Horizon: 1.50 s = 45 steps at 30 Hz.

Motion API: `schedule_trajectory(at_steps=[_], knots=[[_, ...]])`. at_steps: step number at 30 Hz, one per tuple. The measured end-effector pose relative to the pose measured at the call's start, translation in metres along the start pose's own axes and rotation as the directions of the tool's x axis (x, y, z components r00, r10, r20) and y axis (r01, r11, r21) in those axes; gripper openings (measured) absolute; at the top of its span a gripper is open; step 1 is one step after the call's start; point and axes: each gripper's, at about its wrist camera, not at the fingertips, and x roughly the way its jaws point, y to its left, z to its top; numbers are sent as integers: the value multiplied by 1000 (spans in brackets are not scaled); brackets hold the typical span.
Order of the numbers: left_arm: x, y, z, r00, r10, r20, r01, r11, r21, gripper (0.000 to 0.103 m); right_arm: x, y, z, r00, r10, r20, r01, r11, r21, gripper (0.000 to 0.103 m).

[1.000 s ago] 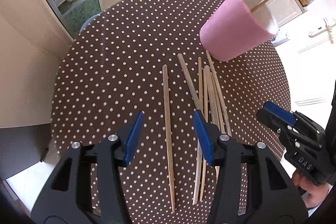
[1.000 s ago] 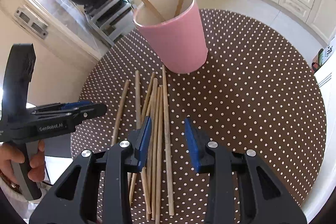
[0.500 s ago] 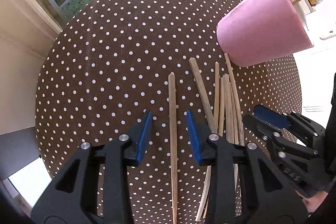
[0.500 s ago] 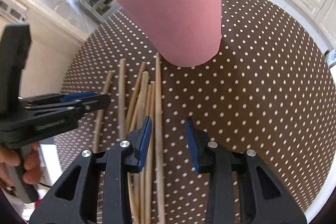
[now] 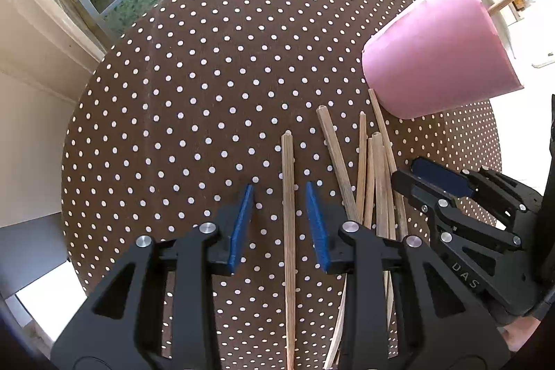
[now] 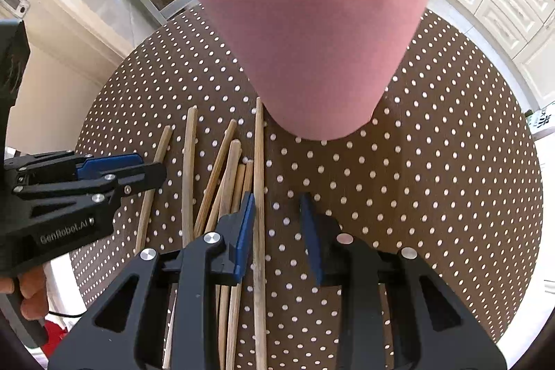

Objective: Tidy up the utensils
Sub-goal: 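Lower the left gripper to a chopstick on the table and close on it, then lift the chopstick with the left gripper and carry it over the pink cup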

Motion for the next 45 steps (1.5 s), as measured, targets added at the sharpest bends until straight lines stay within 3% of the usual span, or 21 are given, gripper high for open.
schedule_trajectory(at_steps=[5, 10, 20, 31, 43, 45], knots=[[3, -7, 3, 999, 38, 0, -38, 999, 26, 30, 9, 15, 14, 998, -59, -13, 59, 998, -36, 19], [3, -6, 0, 997, 74, 21, -74, 997, 24, 8, 14, 18, 21, 998, -58, -8, 58, 998, -28, 9], [-16, -4, -16, 998, 29, 53, -31, 999, 33, 7, 3, -6, 11, 997, 76, -10, -75, 996, 40, 5], [-81, 0, -40, 988, -24, 152, 12, 997, 79, 6, -53, -14, -23, 982, 168, 85, -177, 978, 114, 4], [-180, -19, -71, 936, -113, 333, 53, 982, 182, 6, -149, -6, -59, 947, 158, 278, -187, 979, 80, 5], [-197, -19, -75, 920, -130, 369, 63, 980, 189, 6, -166, -2, -64, 939, 144, 312, -172, 983, 66, 5]])
